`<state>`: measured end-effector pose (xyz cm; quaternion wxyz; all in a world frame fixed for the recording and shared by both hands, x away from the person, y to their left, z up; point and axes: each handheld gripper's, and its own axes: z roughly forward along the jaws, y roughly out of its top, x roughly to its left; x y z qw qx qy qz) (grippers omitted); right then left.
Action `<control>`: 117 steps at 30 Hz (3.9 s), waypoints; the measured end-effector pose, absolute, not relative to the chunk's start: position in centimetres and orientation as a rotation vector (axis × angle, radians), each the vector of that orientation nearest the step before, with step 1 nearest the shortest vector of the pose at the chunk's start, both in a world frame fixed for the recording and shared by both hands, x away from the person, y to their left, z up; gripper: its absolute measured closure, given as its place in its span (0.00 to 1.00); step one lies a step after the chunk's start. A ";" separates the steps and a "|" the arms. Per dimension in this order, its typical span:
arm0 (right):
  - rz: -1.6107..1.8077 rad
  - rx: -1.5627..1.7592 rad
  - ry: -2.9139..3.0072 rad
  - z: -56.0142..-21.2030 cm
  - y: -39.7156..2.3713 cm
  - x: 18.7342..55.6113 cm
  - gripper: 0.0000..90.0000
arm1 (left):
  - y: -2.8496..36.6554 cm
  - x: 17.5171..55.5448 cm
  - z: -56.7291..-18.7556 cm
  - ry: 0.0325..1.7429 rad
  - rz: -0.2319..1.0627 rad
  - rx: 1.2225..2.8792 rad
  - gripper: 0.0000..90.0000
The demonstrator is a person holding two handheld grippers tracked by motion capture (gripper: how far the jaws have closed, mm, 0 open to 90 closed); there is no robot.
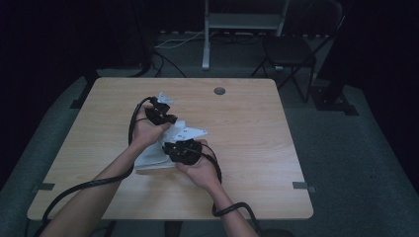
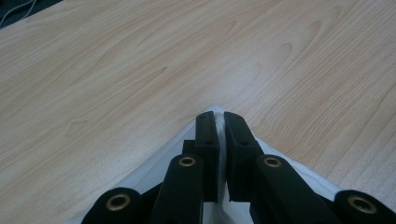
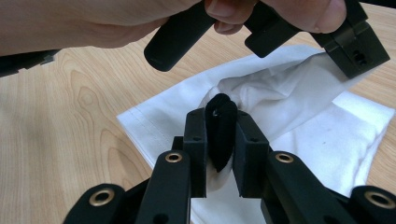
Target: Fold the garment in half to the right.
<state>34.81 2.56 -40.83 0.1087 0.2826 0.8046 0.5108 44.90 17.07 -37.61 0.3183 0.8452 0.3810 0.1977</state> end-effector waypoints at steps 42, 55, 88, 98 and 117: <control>1.449 0.857 2.384 -41.5 1.4 34.8 0.86 | 16.3 45.0 -38.2 0.994 0.520 2.218 0.95; 1.437 0.870 2.392 -41.8 0.9 34.7 0.86 | 15.9 45.0 -38.4 0.992 0.525 2.219 0.94; 1.396 0.902 2.422 -42.6 0.0 34.6 0.85 | 14.6 45.1 -39.0 0.974 0.546 2.250 0.93; 1.383 0.902 2.434 -42.8 -0.3 34.5 0.84 | 14.2 45.0 -39.1 0.964 0.555 2.251 0.93; 1.372 0.917 2.444 -43.2 -0.6 34.4 0.82 | 13.9 45.0 -39.4 0.953 0.567 2.256 0.92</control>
